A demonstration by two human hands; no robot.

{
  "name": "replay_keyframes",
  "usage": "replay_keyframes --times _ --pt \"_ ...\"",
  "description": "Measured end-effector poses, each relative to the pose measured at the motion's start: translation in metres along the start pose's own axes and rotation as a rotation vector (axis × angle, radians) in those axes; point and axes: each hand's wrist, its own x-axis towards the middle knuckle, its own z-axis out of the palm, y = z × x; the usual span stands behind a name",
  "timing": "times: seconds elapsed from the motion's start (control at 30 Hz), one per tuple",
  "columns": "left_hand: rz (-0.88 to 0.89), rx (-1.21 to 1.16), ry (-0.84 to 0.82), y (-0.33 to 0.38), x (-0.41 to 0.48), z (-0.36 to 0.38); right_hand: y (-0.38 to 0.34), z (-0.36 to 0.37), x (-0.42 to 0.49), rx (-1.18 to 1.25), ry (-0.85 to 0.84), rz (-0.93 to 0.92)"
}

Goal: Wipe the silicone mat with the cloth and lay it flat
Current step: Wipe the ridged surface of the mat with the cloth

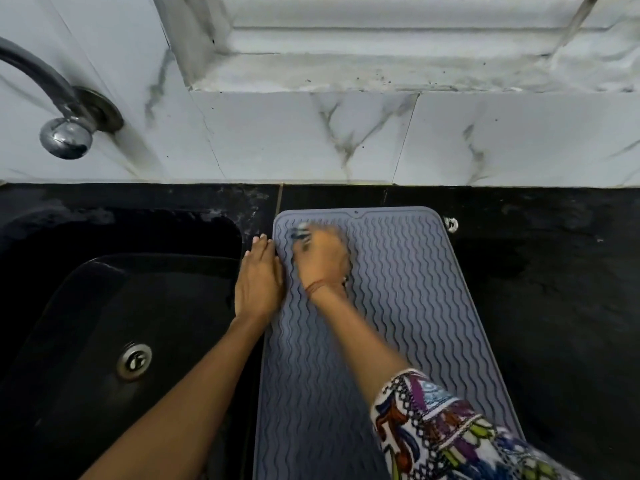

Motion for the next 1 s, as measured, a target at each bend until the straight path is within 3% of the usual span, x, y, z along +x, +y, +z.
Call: replay_keyframes --times 0.03,0.1,0.23,0.33,0.4,0.5,0.57,0.63,0.73,0.83,0.9,1.0 --pt "0.006 -0.005 0.004 0.0 0.0 -0.001 -0.003 0.001 -0.004 -0.023 -0.058 -0.109" --pt "0.007 -0.012 0.013 0.0 0.0 -0.002 0.021 -0.017 0.013 -0.089 -0.02 -0.129" --pt "-0.014 -0.018 0.024 0.002 -0.001 0.002 0.102 -0.076 0.048 -0.148 0.21 0.202" --pt "-0.026 -0.02 0.031 0.001 -0.001 0.004 0.078 -0.056 0.04 -0.102 0.297 0.335" --pt "-0.017 -0.027 0.022 -0.001 0.0 0.003 0.032 -0.02 0.028 -0.059 0.205 0.267" --pt "-0.009 -0.052 -0.011 -0.002 -0.001 -0.002 -0.016 0.016 -0.002 -0.066 -0.06 -0.11" --pt "-0.006 -0.052 -0.007 -0.002 -0.001 -0.004 -0.009 0.005 0.002 -0.075 -0.164 -0.266" --pt "-0.001 -0.034 -0.004 -0.001 -0.002 -0.003 0.02 -0.02 0.016 -0.138 -0.128 -0.239" --pt "-0.013 -0.038 0.003 0.002 -0.003 0.0 0.067 -0.052 0.04 -0.211 0.062 0.036" --pt "-0.019 -0.041 0.009 0.003 -0.001 0.0 0.044 -0.031 0.04 -0.132 0.15 0.234" --pt "-0.023 -0.039 -0.022 0.0 0.0 -0.001 0.004 0.001 0.027 -0.04 0.081 0.149" --pt "-0.049 -0.054 -0.065 -0.005 0.0 -0.006 -0.026 0.023 -0.002 -0.006 -0.139 -0.138"
